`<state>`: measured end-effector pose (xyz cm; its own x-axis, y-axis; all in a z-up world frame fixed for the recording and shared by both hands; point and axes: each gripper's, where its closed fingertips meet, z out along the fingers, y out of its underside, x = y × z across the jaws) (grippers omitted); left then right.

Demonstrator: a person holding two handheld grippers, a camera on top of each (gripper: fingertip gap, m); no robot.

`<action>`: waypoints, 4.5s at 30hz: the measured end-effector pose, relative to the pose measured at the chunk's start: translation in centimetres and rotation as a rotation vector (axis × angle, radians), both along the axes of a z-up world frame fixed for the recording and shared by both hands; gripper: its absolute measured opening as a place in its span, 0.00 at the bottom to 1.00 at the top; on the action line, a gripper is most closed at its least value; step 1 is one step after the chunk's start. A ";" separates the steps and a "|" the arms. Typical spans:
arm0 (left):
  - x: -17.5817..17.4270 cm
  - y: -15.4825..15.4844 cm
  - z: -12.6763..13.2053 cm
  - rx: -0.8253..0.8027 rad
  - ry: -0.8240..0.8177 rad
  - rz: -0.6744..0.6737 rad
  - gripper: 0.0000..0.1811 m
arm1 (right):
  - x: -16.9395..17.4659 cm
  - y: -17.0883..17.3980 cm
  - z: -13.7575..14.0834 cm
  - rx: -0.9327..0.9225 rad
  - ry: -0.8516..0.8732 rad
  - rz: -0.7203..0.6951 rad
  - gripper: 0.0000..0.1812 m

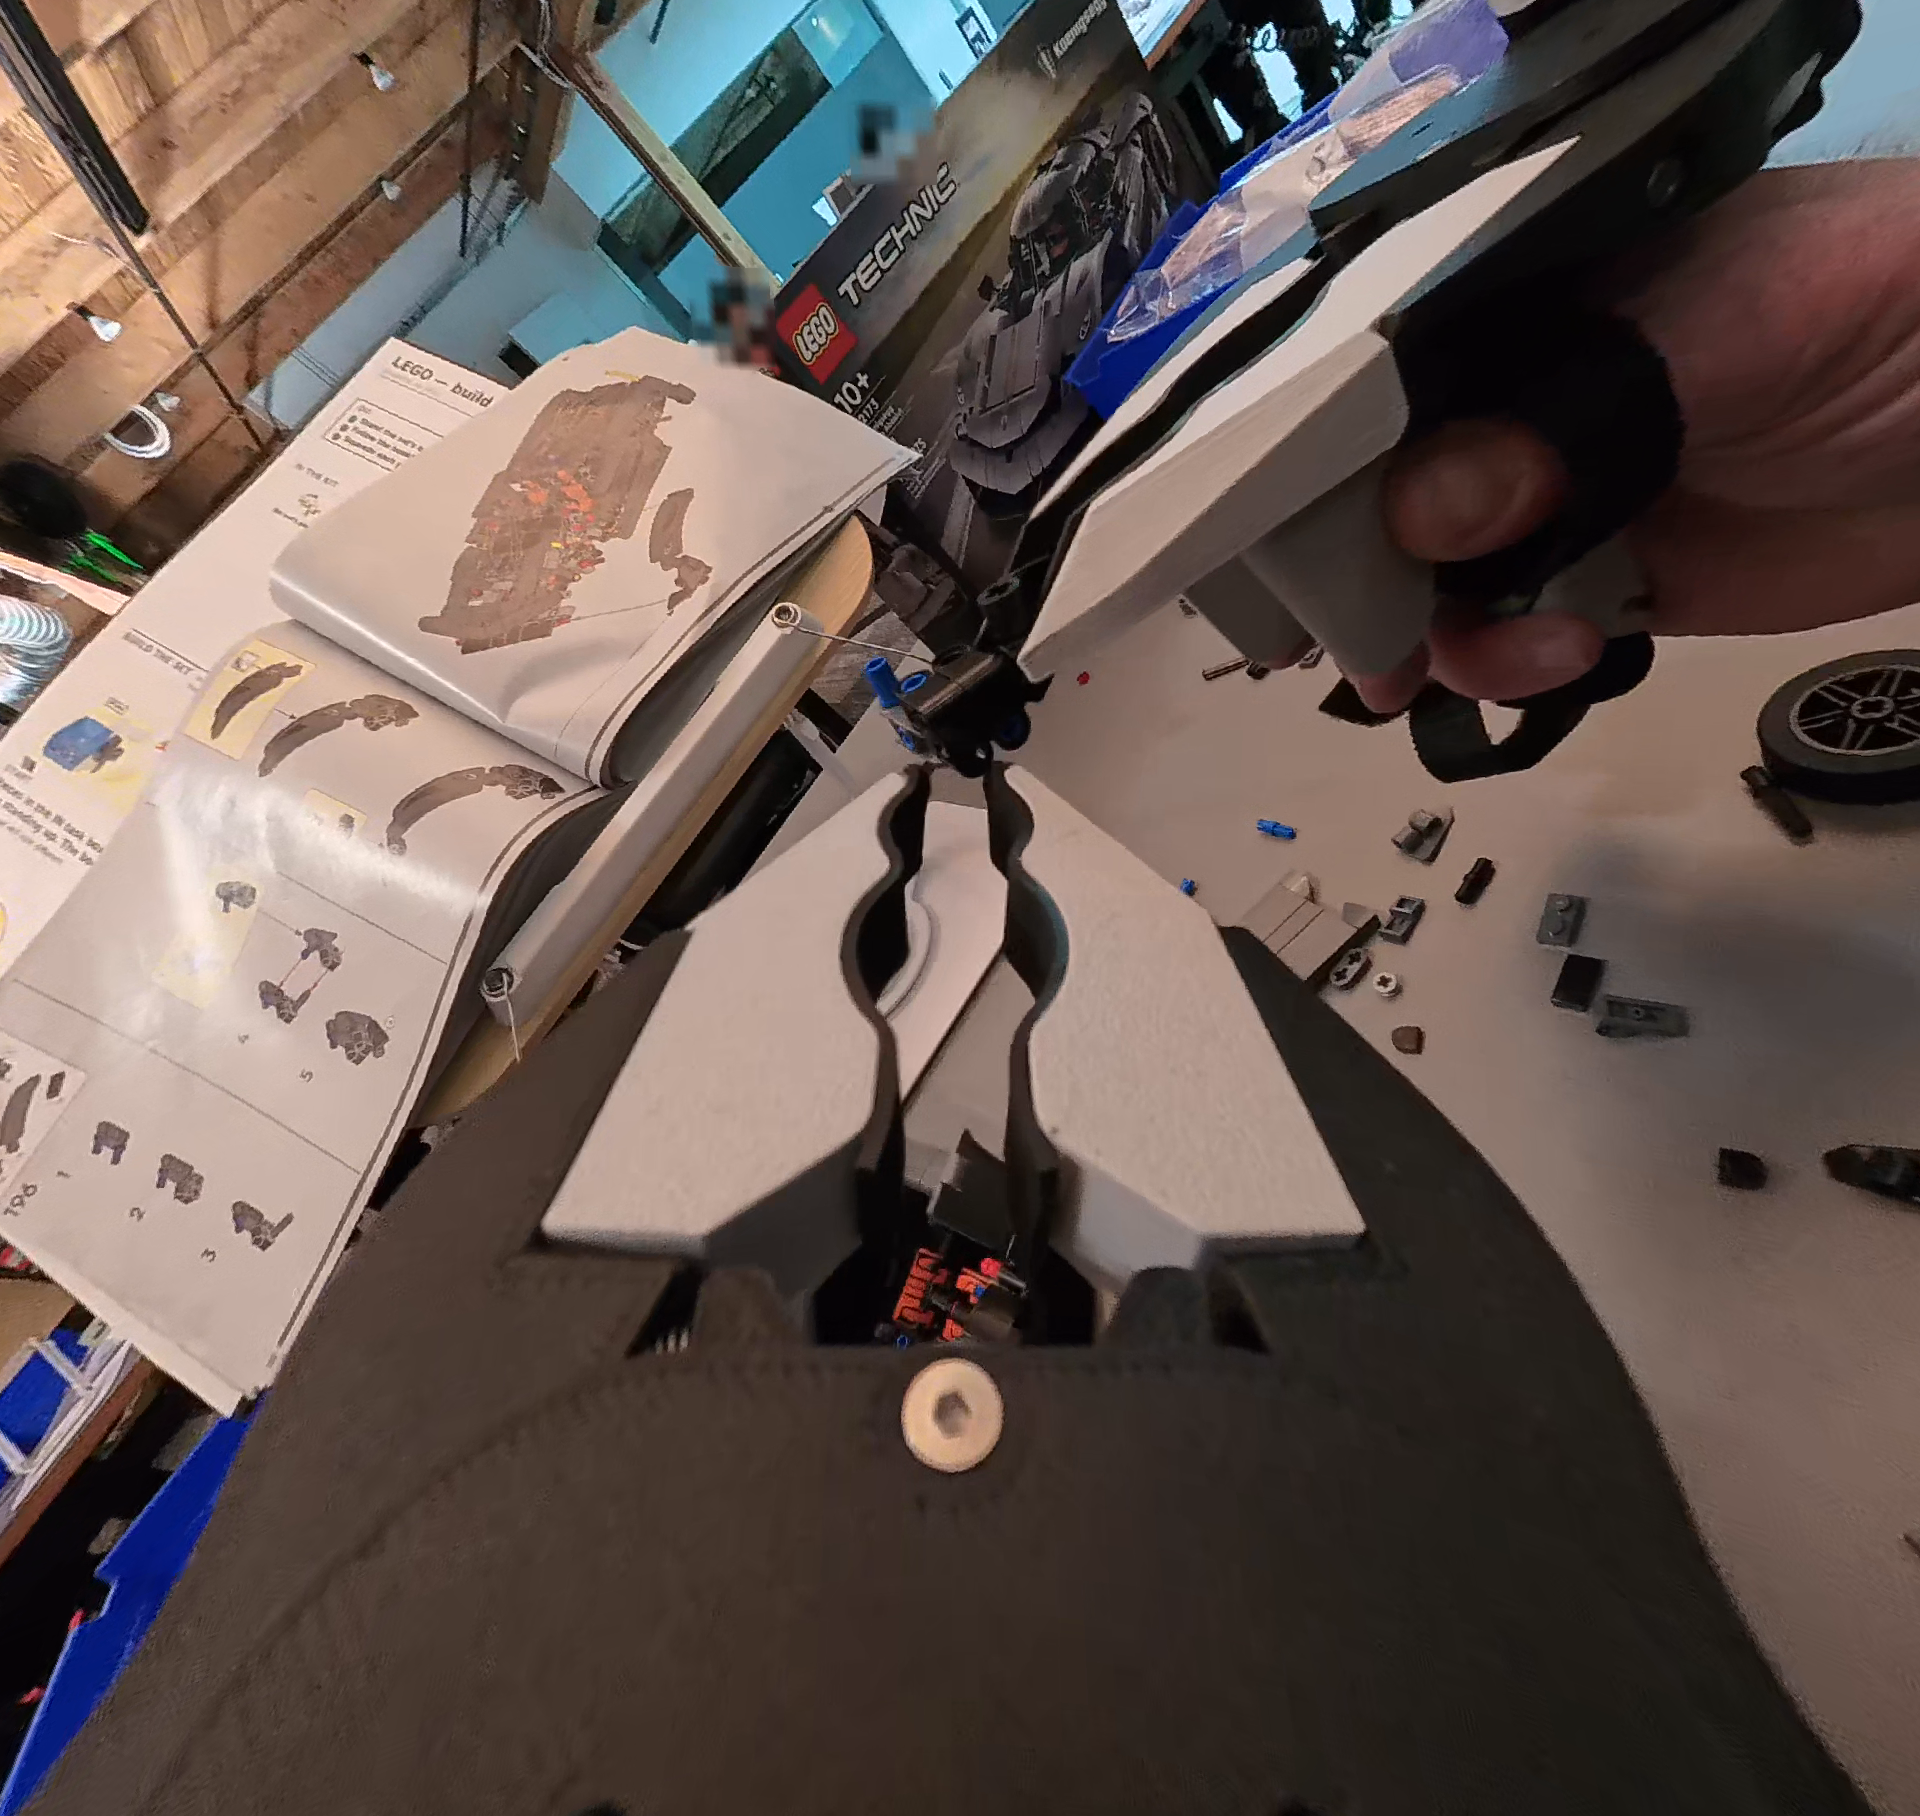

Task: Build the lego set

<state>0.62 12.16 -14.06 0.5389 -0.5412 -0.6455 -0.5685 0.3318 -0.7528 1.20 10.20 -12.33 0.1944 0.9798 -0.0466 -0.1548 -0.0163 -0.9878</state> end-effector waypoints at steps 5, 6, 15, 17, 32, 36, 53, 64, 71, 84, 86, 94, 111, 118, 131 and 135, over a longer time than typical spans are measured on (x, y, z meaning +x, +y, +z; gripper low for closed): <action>0.3 -0.3 0.1 0.016 0.010 -0.011 0.05 | 0.1 0.0 -0.2 -0.013 -0.008 0.009 0.02; 0.4 -0.3 -0.1 0.016 0.015 -0.011 0.05 | 0.1 0.0 -0.1 -0.015 -0.006 0.011 0.02; 0.4 -0.1 -0.5 0.043 0.065 0.061 0.04 | 0.1 0.1 -0.4 -0.002 -0.024 0.004 0.02; 0.4 -0.1 -0.4 0.051 0.073 0.076 0.03 | 0.1 0.0 -0.4 -0.003 -0.022 0.007 0.02; 0.2 -0.2 -0.6 0.114 0.172 0.145 0.02 | -0.1 0.0 -0.8 -0.002 -0.050 0.008 0.02; 0.2 -0.2 -0.7 0.127 0.191 0.156 0.02 | -0.2 0.0 -0.8 -0.008 -0.050 0.005 0.02; 0.0 0.6 -1.2 -0.130 -0.031 -0.038 0.06 | -0.1 1.0 -1.1 0.342 -0.244 -0.240 0.02; 0.1 -0.7 -1.0 -0.617 -0.426 -0.417 0.15 | -0.6 0.6 -2.2 0.837 -0.559 -0.460 0.02; -0.1 -0.9 -0.7 -0.730 -0.523 -0.503 0.16 | -1.0 0.1 -3.0 0.968 -0.651 -0.465 0.02; -0.1 -1.8 -1.6 -0.845 -0.513 -0.586 0.06 | -2.6 -1.3 -4.2 1.118 -0.758 -0.452 0.02; -0.4 -1.5 -1.6 -0.833 -0.514 -0.568 0.03 | -2.8 -1.6 -4.3 1.109 -0.743 -0.429 0.03; -0.8 -1.1 -1.6 -0.831 -0.536 -0.570 0.03 | -3.0 -3.1 -4.4 0.987 -0.639 -0.272 0.10; -0.2 -2.8 -1.5 -0.761 -0.474 -0.669 0.03 | -1.5 -1.1 -3.1 0.086 -0.197 0.113 0.18; 0.3 -3.1 -2.0 -0.731 -0.436 -0.679 0.03 | -1.8 -1.3 -3.7 0.030 -0.198 0.165 0.11; -4.2 0.1 -2.2 -0.684 -0.338 -0.384 0.11 | -1.8 0.6 -7.4 -0.109 -0.313 0.149 0.08; -6.5 -0.6 -5.0 -0.772 -0.191 -0.264 0.15 | -3.0 0.6 -12.4 -0.128 -0.545 0.147 0.09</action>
